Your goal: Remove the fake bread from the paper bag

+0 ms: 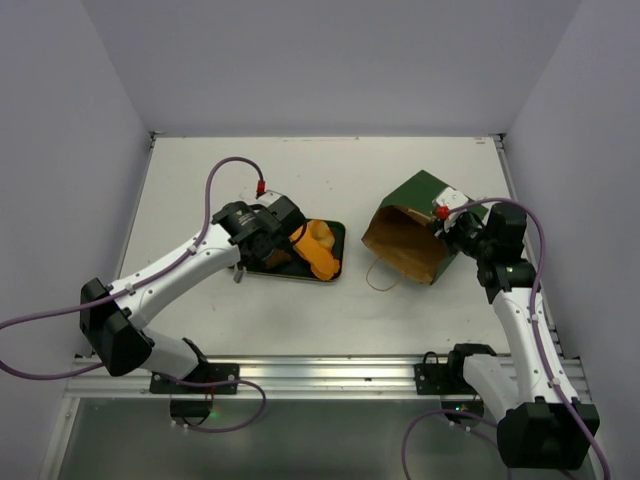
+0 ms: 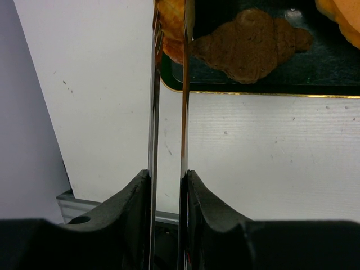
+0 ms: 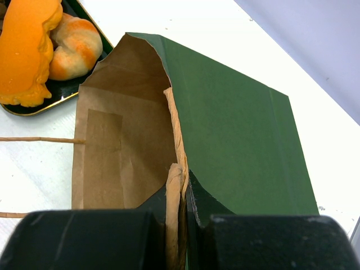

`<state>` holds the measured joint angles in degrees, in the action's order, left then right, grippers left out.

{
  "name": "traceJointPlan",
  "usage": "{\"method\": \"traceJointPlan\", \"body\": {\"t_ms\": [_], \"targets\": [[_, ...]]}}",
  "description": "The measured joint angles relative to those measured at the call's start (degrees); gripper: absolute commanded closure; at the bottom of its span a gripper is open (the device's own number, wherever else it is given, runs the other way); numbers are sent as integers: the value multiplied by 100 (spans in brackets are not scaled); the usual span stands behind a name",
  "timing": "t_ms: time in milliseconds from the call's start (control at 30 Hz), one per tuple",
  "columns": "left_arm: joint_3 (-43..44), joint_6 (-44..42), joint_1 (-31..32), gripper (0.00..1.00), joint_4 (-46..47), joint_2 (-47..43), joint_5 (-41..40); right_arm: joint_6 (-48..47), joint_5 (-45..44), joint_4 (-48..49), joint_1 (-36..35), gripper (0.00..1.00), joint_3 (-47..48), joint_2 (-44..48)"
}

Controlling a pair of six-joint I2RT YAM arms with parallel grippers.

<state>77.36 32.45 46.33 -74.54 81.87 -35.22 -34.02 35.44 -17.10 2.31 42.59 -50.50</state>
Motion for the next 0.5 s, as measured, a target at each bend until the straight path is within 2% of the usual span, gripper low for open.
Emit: {"method": "traceJointPlan", "body": {"t_ms": [333,500], "targets": [[-85,0,0,78,-13,0,-170,0,0,0,0,100,0,-11],[-122,0,0,78,-17,0,-247,-2,0,0,0,100,0,-11]]}}
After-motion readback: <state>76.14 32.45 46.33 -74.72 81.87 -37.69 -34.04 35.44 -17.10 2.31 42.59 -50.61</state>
